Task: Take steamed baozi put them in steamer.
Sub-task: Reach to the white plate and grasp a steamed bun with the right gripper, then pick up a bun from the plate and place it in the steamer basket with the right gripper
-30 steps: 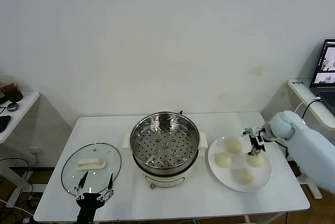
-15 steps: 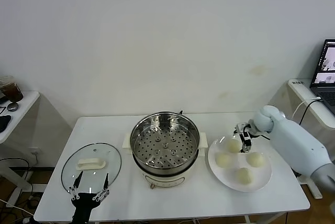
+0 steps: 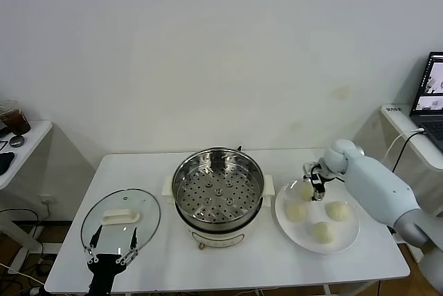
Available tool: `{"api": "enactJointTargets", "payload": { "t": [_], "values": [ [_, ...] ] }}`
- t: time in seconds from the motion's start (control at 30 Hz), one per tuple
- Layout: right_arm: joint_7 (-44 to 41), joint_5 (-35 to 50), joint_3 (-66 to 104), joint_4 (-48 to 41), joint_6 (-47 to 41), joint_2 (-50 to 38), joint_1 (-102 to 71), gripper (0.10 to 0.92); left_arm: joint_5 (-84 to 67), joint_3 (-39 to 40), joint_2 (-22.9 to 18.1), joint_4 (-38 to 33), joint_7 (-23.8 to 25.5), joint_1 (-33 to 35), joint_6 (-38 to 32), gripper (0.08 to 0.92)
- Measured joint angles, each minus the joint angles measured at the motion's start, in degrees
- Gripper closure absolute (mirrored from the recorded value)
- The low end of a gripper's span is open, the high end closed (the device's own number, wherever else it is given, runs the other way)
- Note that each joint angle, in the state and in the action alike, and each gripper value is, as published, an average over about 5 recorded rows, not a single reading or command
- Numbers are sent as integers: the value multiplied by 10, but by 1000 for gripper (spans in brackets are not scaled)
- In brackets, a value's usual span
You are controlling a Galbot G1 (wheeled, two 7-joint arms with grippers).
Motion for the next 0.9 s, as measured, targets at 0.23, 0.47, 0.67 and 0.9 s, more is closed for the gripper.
{"api": "enactJointTargets", "payload": {
  "t": [0.23, 0.47, 0.67, 0.9],
  "values": [
    [-8, 20, -16, 12, -10, -8, 9, 456, 0, -2, 0, -2, 0, 3, -1, 177],
    [-23, 63, -44, 48, -18, -34, 37, 457, 0, -3, 4, -5, 0, 3, -1, 177],
    [-42, 118, -91, 83, -12, -58, 107, 450, -4, -1, 7, -7, 1, -1, -1, 177],
    [-57, 197, -164, 110, 9, -53, 232, 448, -13, -4, 15, -15, 4, -1, 2, 177]
  ]
}}
